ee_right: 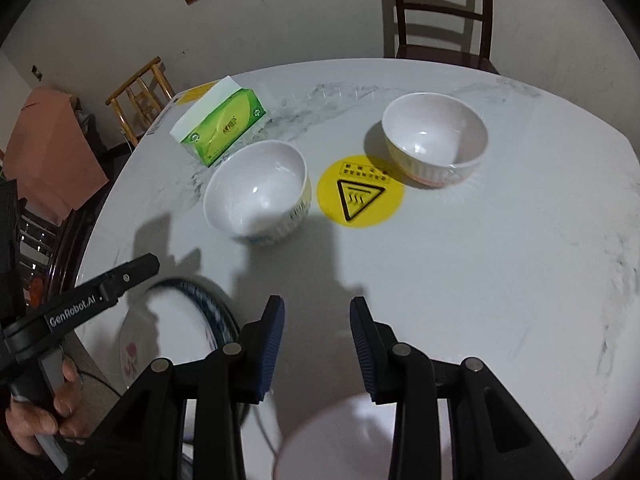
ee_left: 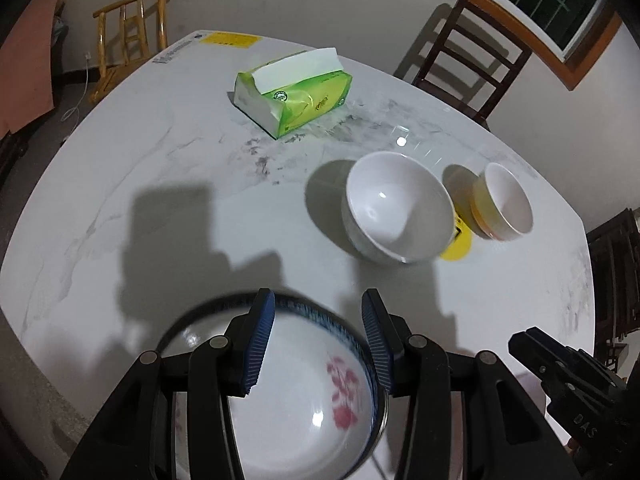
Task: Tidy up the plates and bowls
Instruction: 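Grip the white blue-print bowl rim with the left tool while the right tool grips it too, then lift the white blue-print bowl with both tools toward the pink bowl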
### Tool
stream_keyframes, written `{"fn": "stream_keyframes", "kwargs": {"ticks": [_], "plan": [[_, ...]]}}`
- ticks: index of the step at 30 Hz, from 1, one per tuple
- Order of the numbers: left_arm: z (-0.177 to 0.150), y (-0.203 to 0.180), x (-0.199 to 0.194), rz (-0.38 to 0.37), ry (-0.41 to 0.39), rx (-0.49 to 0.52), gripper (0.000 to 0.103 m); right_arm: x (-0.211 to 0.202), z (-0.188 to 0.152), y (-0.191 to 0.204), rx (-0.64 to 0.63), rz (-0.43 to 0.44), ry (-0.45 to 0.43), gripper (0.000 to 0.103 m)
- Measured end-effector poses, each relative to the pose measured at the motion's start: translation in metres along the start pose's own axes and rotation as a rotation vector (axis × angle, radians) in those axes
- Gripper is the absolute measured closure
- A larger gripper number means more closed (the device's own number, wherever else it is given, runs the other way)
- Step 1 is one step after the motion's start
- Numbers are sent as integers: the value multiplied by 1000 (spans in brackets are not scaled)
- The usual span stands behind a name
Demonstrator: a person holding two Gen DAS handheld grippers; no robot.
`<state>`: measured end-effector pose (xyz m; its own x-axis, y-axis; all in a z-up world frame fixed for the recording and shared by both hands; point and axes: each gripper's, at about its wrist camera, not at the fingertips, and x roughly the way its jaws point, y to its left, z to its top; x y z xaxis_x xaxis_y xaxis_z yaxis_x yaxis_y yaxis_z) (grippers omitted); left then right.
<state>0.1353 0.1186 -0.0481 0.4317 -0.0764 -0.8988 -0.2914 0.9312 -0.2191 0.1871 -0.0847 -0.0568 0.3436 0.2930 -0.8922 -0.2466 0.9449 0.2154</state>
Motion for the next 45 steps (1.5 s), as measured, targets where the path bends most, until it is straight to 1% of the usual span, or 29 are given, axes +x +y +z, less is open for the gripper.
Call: {"fn": "stream_keyframes", "kwargs": {"ticks": [7,9,12,17,22,24,25,27,28,29,30,31,32,39,45], "plan": [[32,-3,26,-58,45,-17,62,32,46,13,23,-10,15,68],[40,-4,33,-61,49,-19,62,39,56,16,22,-25,11,68],[51,-6,44,-70,57,-24,62,54,69,18,34,-41,29,68],[65,-8,66,-66,81,-20,62,79,82,17,47,-76,64,68],[71,-10,84,-65,112,-14,64,97,85,20,44,-77,97,69],[72,-12,89,-63,123,-8,67,101,84,22,42,-76,96,71],[72,-12,91,-69,126,-8,72,102,84,22,38,-75,97,73],[72,-12,94,-77,132,-13,79,104,84,23,38,-62,106,83],[72,-11,95,-81,136,-17,87,105,84,24,41,-58,110,84],[71,-10,97,-88,140,-24,91,105,83,24,44,-55,110,87],[72,-10,98,-91,144,-28,92,106,82,23,46,-60,108,90],[71,-9,99,-96,146,-31,93,105,82,23,48,-67,102,91],[69,-9,99,-104,145,-30,94,104,81,23,48,-67,99,91],[65,-9,90,-108,136,-28,94,99,76,24,58,-65,108,91],[62,-10,73,-102,121,-19,94,77,71,29,55,-56,95,91]]}}
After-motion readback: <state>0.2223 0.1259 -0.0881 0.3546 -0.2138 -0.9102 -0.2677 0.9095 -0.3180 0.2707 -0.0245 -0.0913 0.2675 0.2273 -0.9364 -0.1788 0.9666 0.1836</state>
